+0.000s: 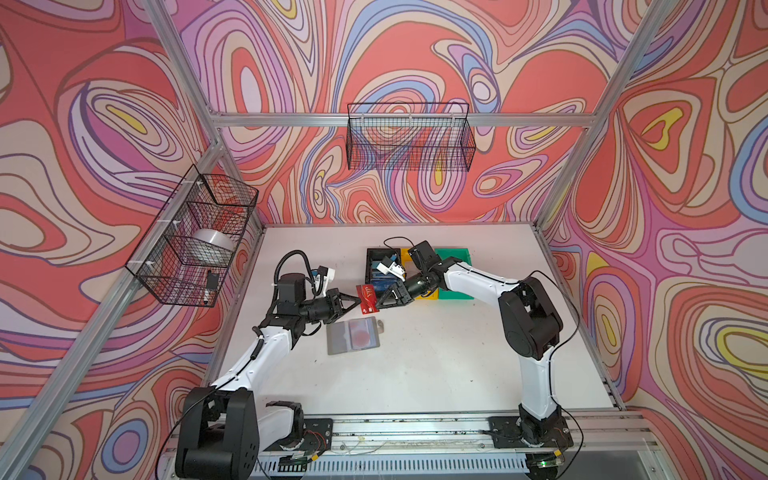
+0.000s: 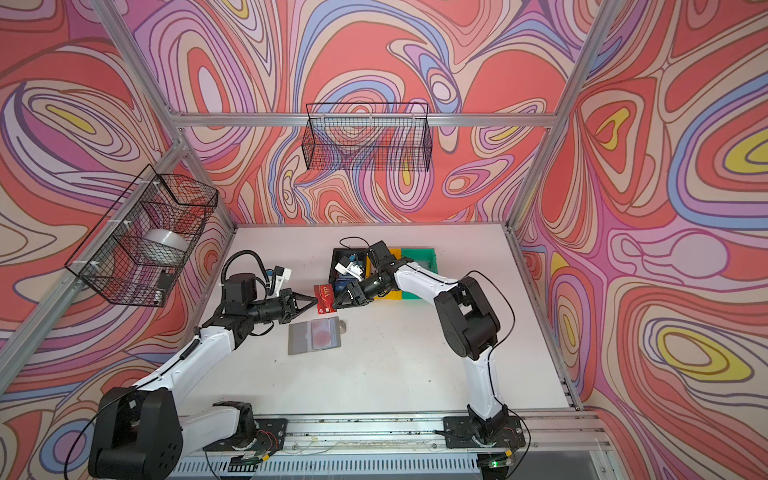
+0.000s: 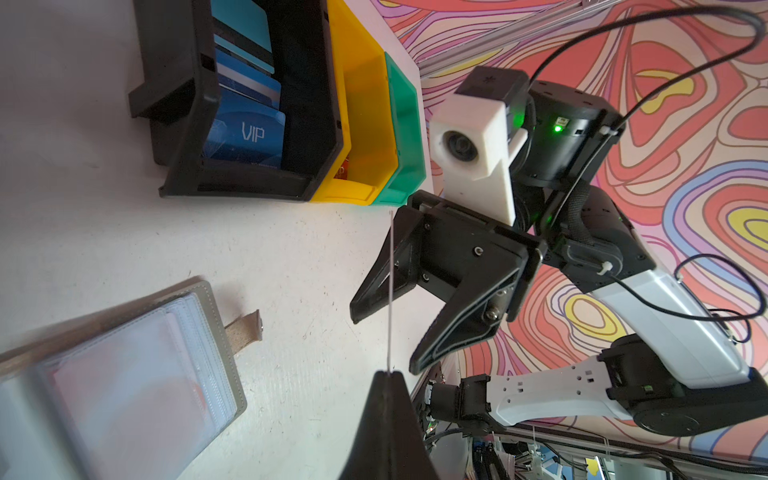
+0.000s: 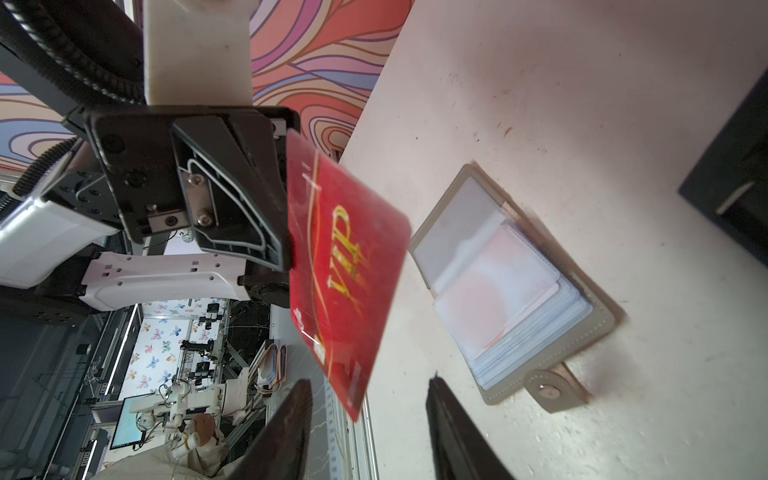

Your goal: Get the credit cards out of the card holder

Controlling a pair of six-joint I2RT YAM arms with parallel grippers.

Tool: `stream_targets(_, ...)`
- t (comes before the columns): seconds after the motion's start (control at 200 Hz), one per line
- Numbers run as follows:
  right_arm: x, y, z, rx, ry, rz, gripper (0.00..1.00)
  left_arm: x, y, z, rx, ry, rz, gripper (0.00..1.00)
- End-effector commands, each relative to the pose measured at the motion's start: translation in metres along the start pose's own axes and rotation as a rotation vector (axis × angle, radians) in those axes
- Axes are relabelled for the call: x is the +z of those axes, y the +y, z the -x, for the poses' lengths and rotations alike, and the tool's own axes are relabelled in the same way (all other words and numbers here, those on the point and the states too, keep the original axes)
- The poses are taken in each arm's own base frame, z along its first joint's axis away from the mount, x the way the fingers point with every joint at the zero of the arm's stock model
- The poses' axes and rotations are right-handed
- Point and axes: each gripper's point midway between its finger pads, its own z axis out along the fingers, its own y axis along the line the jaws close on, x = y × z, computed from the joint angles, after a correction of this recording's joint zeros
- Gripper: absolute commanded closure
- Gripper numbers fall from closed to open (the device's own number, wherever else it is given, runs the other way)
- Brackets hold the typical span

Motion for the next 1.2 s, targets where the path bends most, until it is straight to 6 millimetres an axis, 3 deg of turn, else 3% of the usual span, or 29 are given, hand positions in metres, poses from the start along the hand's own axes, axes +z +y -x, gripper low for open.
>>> stream_targets(0.0,0.002,0.004,0.01,-0.025,-0.012,0.048,0.52,0.006,-0.003,-0.001,0.004,0.015,-0.036,1.0)
stream_targets(0.245,0.003,0.004,0.015,-0.029,-0.014,0.06,0.54,0.014,-0.001,-0.004,0.003,0.038,-0.034,1.0)
stream_targets(0.676,0.002,0.016,0.015,-0.044,-0.023,0.115,0.93,0.015,0.006,-0.003,-0.004,0.037,0.015,1.0)
stream_targets(0.791,-0.001,0.023,0.017,-0.052,-0.046,0.13,1.0,0.013,0.008,0.001,0.001,0.011,0.039,0.71)
stream_targets(0.976,-0.019,0.037,0.036,-0.054,-0.161,0.15,1.0,0.001,-0.007,0.014,0.089,-0.092,0.05,0.58)
stream_targets(1.072,-0.037,0.039,0.058,-0.015,-0.29,0.147,1.0,-0.009,-0.015,0.023,0.137,-0.176,0.063,0.54)
stream_targets(1.192,-0.06,0.062,0.089,-0.041,-0.481,0.209,1.0,-0.018,-0.023,0.035,0.169,-0.285,0.049,0.52)
